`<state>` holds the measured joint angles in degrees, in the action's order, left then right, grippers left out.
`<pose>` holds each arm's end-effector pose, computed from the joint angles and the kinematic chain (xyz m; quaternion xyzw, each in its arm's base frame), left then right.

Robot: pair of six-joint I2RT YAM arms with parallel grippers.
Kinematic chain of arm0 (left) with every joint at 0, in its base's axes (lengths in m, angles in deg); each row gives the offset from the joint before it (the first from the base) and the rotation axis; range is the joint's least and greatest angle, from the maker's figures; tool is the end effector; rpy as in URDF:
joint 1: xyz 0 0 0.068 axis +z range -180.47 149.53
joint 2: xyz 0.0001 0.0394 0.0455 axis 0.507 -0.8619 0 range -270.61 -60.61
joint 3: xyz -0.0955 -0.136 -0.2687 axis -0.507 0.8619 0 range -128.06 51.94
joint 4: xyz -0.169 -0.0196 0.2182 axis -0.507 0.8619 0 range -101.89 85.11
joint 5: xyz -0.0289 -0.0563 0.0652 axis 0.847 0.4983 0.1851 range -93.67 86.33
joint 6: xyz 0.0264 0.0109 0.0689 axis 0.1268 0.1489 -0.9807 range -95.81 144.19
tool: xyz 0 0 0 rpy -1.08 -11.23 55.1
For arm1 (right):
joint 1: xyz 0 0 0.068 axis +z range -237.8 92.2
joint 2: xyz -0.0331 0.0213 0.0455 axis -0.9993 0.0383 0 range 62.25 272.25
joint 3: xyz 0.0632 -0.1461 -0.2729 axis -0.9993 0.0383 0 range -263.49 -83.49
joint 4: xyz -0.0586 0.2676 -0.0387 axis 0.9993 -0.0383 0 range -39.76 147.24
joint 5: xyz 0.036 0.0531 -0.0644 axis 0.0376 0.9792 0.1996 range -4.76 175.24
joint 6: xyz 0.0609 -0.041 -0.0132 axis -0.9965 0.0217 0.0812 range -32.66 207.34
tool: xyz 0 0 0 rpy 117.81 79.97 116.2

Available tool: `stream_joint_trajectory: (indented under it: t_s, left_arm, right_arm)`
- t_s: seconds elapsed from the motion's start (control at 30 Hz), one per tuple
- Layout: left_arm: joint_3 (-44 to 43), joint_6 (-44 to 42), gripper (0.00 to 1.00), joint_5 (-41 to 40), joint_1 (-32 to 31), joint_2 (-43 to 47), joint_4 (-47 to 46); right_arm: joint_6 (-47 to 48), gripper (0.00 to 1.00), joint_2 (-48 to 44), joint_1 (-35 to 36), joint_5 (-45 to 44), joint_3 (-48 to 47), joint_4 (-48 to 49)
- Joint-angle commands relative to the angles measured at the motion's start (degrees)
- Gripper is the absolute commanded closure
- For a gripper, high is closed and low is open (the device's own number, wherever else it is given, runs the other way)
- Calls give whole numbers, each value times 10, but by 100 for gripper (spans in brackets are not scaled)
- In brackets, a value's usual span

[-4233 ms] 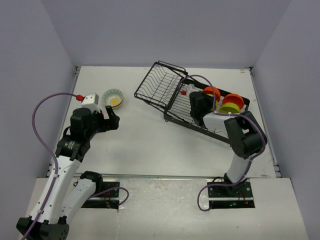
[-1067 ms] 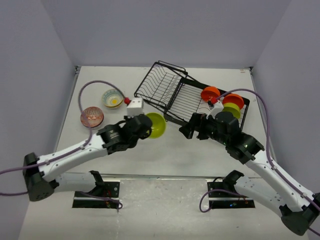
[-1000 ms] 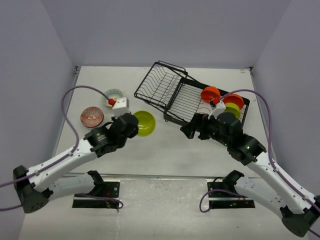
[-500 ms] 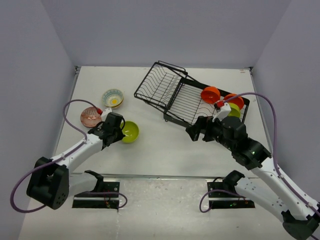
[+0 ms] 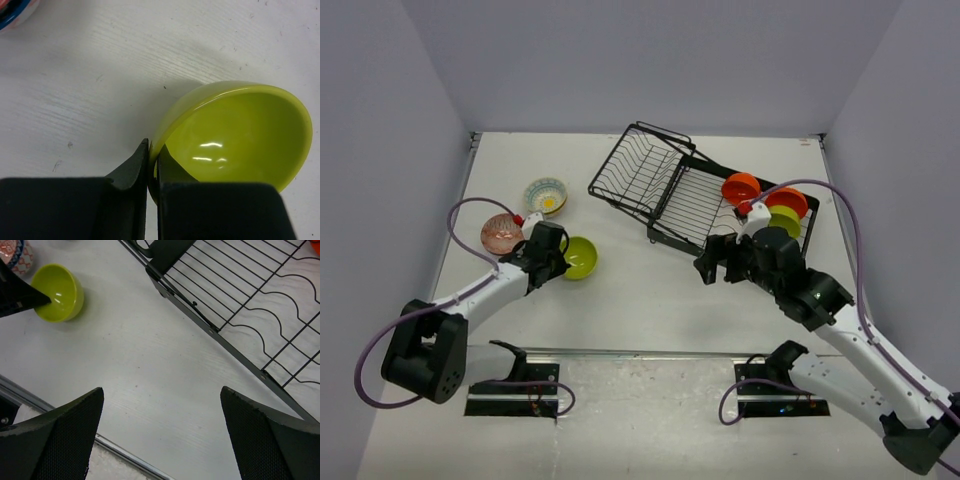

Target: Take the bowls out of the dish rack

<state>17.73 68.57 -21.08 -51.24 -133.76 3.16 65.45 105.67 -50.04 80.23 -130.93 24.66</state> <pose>0.2405 -0.0711 0.1829 -0.2381 0.9106 -0.0433 0.3351 0.1394 0.1011 0.3384 -0.0964 0.8538 0.2212 0.4614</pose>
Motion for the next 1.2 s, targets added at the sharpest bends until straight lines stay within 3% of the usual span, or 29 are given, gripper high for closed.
stream_joint_trajectory:
  t_s: [0.0,0.07,0.1,0.17,0.27,0.3,0.37,0.4,0.5,0.63,0.77,0.93,1.0,1.17]
  left_arm:
    - [8,-6,95,-27,6,43,15]
    - [16,-8,89,-28,6,57,17]
    - [18,-8,78,-30,6,62,18]
    - [11,-13,74,-38,7,63,32]
    - [-1,-25,50,-39,13,73,50]
    - [-5,-25,33,-37,15,79,54]
    - [-29,-31,14,-32,16,108,85]
    - [-37,-35,10,-26,16,139,96]
    - [-81,-109,7,38,15,220,130]
    - [-181,-171,3,16,15,288,233]
    - [-227,-220,0,-19,15,343,265]
    - [-124,-209,0,-35,15,389,190]
    - [-135,-199,0,-50,15,385,209]
    - [-121,-203,0,-34,15,401,190]
  right_arm:
    - [23,1,23,-8,-46,-35,-8]
    - [22,1,45,-8,-63,-44,-15]
    - [21,1,51,-10,-71,-53,-15]
    - [19,1,69,-10,-71,-63,-13]
    - [22,1,89,-12,-74,-81,-8]
    - [25,1,105,-15,-76,-92,-8]
    - [36,1,126,-20,-93,-109,-8]
    - [47,1,148,-22,-106,-115,-10]
    - [63,1,195,-27,-206,-137,-13]
    - [138,1,268,-44,-284,-184,-3]
    - [333,1,349,-78,-399,-180,134]
    - [598,1,421,-111,-331,-149,273]
    - [643,1,424,-118,-328,-129,348]
    - [657,1,427,-132,-315,-108,354]
